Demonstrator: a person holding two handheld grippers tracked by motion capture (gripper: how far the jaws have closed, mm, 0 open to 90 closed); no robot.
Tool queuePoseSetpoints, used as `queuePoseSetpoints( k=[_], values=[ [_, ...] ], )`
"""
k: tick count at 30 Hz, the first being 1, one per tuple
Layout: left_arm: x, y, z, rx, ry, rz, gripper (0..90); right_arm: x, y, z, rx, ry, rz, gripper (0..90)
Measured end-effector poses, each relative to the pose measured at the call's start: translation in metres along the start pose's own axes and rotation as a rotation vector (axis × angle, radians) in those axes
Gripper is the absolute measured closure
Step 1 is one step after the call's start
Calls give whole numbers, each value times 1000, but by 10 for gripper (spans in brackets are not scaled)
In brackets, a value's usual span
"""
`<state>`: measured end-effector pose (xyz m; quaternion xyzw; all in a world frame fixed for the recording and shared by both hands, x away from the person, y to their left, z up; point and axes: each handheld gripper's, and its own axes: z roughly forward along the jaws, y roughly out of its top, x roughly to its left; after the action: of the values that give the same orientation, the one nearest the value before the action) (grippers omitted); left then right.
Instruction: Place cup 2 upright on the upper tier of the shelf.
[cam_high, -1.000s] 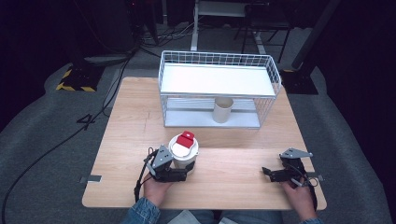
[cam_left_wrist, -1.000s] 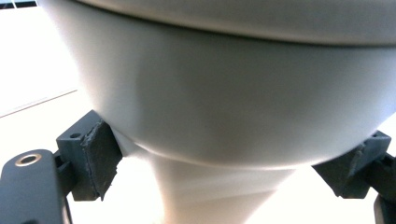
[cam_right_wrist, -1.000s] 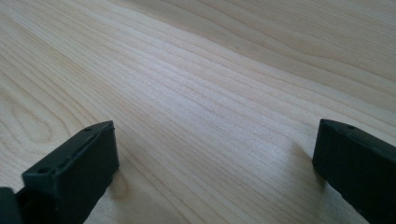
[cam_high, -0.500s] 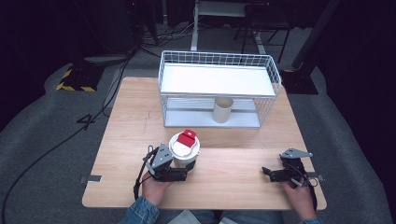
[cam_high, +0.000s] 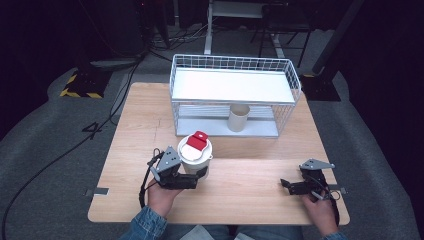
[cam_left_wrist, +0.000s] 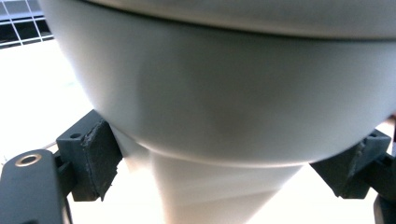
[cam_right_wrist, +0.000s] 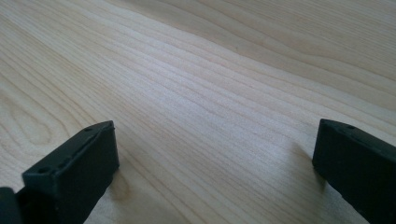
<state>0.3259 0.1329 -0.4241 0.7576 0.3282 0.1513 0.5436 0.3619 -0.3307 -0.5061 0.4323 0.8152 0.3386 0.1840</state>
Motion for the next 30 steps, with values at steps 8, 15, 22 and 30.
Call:
queuePoseSetpoints(
  k=[8,15,22,30],
  values=[
    [1,21,-5,1,-5,22,138,0,1,1,0,2,-4,5],
    [3,39,-7,8,-24,21,139,1,1,1,1,6,-4,5],
    [7,59,-5,-12,-42,24,139,1,2,2,1,15,-15,6],
    [11,81,-2,-18,-56,51,139,1,2,2,1,17,-17,5]
  ],
)
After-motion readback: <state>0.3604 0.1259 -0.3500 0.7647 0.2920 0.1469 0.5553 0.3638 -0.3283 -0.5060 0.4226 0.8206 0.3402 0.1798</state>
